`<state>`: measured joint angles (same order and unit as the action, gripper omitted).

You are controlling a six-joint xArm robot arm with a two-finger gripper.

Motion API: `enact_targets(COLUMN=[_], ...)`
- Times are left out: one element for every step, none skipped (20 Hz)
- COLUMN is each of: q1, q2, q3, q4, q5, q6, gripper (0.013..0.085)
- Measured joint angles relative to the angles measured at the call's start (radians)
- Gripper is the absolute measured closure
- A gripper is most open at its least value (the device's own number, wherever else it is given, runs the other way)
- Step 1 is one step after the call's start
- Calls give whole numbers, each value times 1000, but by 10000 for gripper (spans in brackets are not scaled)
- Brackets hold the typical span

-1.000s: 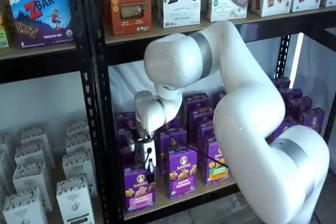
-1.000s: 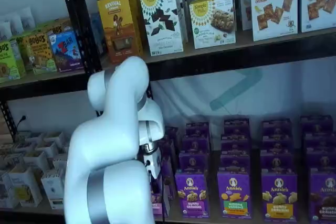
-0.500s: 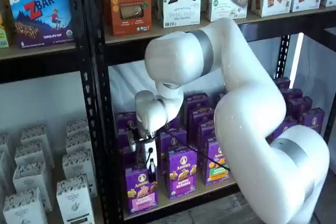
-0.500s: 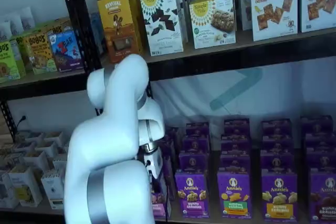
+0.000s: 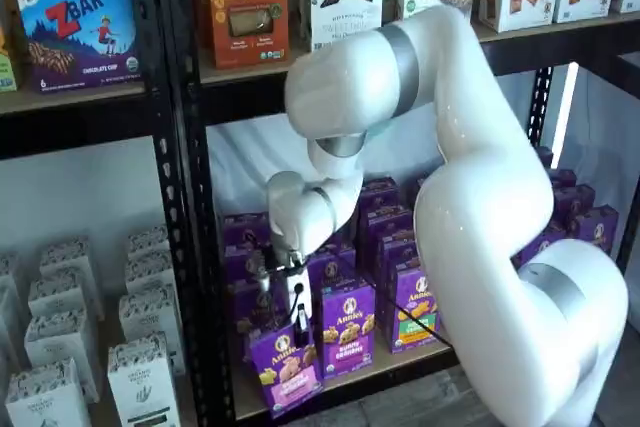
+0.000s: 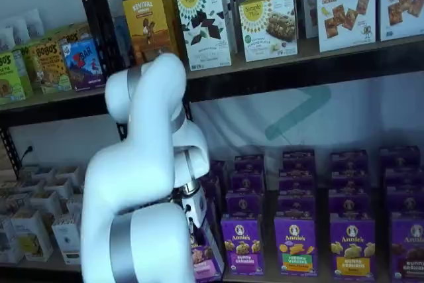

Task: Pick up the purple box with a pink patch in the middle, on the bottom shelf, the first box from the left

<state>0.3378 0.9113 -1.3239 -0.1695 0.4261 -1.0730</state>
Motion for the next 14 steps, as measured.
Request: enact_targets(q1=[-3, -6, -8, -12, -13, -16, -17, -18, -20, -22, -24, -25, -28, -29], q2=[-18, -34, -48, -69, -79, -94, -100, -110, -122, -137, -150, -161, -175, -189], q3=[27, 50, 70, 101, 115, 134, 141, 153, 166, 183, 199, 212, 229, 245], q4=[0, 3, 8, 16, 21, 28, 29, 30, 31, 31, 31, 30, 22, 12], q5=[-12, -22, -30, -47, -54, -63, -64, -66, -68, -73, -80, -83, -88, -91], q6=[-3, -8, -14, -25, -31, -39, -42, -44, -46, -48, -50, -50, -45, -38], gripper=[570, 570, 570, 610, 610, 650, 650, 650, 650, 650, 650, 650, 650, 650])
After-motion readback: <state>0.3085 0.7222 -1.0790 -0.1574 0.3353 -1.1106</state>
